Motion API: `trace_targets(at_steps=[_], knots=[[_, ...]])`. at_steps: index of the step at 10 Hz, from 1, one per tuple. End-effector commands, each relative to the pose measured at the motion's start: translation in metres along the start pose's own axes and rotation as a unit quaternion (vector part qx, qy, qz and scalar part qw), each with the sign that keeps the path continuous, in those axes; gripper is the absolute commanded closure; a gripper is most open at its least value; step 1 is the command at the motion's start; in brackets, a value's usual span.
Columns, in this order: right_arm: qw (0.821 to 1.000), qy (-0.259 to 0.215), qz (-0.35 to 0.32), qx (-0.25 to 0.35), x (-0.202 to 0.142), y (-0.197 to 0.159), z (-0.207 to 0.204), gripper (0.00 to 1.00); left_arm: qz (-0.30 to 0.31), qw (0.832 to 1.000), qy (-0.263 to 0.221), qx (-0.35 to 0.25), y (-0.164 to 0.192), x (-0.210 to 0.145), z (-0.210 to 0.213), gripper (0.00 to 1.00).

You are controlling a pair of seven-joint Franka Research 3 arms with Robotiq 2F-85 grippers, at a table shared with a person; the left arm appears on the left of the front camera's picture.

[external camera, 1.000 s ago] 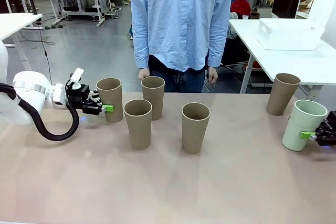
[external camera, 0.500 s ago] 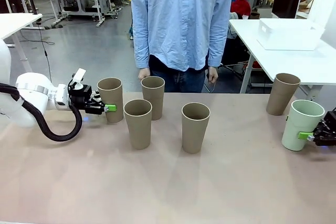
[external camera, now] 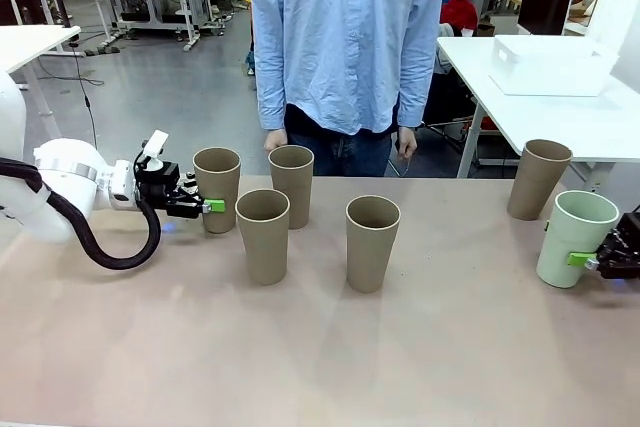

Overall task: Stack the cups and store them in the basket.
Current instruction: Pick up two Reusable plastic cups , one in each hand.

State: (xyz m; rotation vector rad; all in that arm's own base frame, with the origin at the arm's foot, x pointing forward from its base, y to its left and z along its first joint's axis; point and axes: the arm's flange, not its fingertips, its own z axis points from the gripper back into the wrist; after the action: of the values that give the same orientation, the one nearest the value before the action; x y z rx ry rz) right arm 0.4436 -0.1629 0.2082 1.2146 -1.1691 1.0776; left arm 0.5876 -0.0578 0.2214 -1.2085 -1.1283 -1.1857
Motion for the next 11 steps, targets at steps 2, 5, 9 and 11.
trace_targets(at_steps=[2,5,9,11], knots=[[1.000,-0.005,-0.006,-0.002,-0.0002,-0.0006,-0.0042,0.00,-0.002,1.000,-0.009,0.008,-0.0010,0.0050,0.0015,0.03],[1.000,-0.005,-0.002,-0.004,-0.0020,-0.0010,-0.0042,0.12,-0.001,1.000,-0.003,0.014,-0.0021,0.0021,0.0043,0.34],[1.000,-0.009,0.006,0.006,-0.0032,-0.0021,-0.0044,0.52,-0.001,1.000,-0.013,0.011,-0.0076,0.0038,0.0091,0.73],[1.000,-0.001,-0.002,0.001,-0.0024,0.0001,-0.0006,0.52,0.000,1.000,0.000,0.006,0.0006,-0.0002,0.0066,0.73]])
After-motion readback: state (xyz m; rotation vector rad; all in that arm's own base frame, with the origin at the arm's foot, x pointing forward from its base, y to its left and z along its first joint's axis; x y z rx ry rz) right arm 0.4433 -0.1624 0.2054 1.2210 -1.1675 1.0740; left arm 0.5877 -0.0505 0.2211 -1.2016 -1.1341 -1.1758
